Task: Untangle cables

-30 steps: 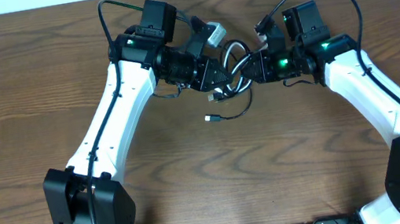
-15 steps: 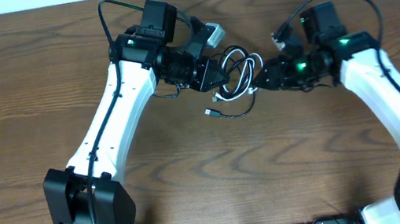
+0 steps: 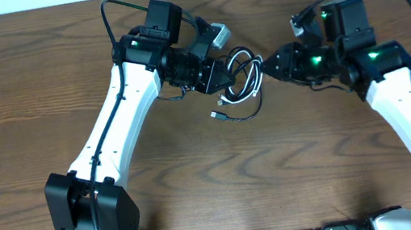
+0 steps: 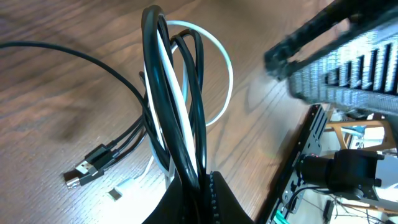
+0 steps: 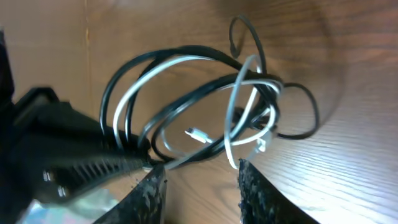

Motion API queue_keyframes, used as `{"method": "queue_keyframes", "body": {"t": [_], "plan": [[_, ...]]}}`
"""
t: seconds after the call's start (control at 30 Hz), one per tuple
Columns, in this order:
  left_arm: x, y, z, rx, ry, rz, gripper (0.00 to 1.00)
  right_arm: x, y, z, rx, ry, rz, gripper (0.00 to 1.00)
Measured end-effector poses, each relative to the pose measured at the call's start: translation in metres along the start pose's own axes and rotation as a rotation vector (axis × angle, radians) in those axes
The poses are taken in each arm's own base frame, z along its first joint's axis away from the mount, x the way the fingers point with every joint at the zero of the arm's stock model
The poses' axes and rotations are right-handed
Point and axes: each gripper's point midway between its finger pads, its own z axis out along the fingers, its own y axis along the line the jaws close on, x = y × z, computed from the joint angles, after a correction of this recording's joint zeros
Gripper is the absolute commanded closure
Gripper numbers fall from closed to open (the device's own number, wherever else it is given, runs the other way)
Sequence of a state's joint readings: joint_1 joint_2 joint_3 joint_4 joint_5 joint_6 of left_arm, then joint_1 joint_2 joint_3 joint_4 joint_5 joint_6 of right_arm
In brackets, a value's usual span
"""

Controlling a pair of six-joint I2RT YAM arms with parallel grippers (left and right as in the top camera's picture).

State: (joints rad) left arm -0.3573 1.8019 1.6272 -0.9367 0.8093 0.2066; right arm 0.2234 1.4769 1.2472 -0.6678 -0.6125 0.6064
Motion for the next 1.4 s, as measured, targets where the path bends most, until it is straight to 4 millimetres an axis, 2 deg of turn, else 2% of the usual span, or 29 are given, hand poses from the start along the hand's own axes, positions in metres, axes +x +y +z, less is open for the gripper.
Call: {"method": "queue_keyframes", "body": {"t": [0.2,0.6,0.93,1.27,1.4], "plan": [[0.0,0.0,0.0,0.0,0.0,0.0,0.93,-0.004,0.008,0.023,-0.018,-0.002,0.127,0.75],[0.0,0.001,0.0,-0.008,0.001,0.0,0.93,-0.013,0.003,0.063,-0.029,0.006,0.259,0.78],[0.001,0.001,0.0,-0.008,0.002,-0.001,0.93,-0.018,0.006,0.062,-0.055,0.0,0.264,0.73],[0.004,0.001,0.0,-0.005,0.013,-0.012,0.93,-0.03,-0.002,0.044,-0.13,0.026,0.277,0.65],[0.004,0.001,0.0,-0.005,0.014,-0.013,0.93,-0.027,0.002,0.044,-0.144,0.043,0.269,0.66]]}}
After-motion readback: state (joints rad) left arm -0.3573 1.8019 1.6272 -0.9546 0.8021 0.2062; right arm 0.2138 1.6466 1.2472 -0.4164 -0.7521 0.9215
